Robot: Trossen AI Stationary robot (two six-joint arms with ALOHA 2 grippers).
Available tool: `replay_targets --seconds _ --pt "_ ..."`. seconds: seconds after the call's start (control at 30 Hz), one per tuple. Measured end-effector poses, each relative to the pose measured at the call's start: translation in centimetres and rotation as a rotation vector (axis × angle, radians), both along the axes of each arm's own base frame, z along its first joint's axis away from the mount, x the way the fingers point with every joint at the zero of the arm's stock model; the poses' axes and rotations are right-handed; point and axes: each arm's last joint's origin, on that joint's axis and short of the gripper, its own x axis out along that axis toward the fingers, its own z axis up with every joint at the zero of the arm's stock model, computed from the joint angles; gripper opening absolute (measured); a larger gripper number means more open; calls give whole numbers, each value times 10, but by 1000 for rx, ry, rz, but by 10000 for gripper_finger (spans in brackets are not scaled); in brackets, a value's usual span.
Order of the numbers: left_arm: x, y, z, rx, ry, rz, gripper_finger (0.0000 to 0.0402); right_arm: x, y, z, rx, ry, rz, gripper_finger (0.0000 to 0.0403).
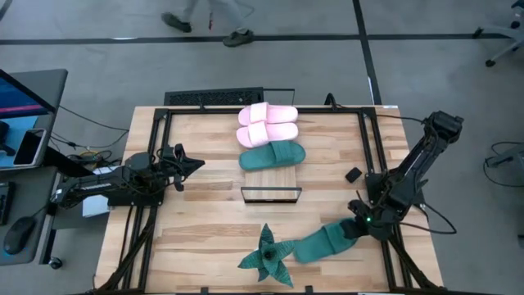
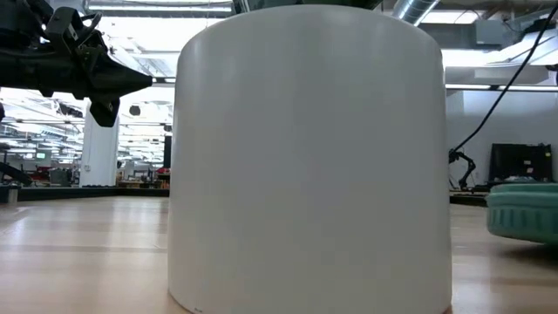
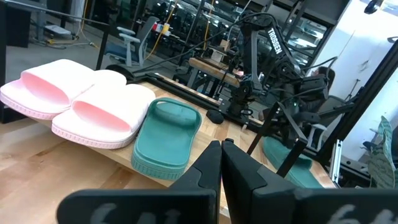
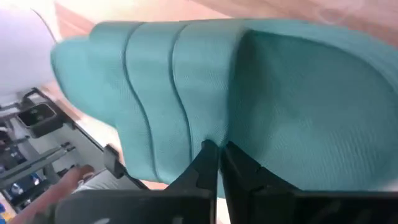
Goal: Pick and place slides into the shelf
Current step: Put the green slipper on the shelf
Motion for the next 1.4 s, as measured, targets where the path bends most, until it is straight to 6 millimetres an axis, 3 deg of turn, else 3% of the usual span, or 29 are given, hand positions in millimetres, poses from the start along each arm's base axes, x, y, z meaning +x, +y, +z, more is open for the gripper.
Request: replay_targets --seconds 0.27,0.57,1.4 --pt "0 0 0 0 0 0 0 4 2 21 18 -98 -49 1" --pt "0 0 0 0 0 0 0 0 -5 50 -26 -91 -58 0" --pt "0 0 0 0 0 0 0 -29 -62 138 -318 -3 -154 0"
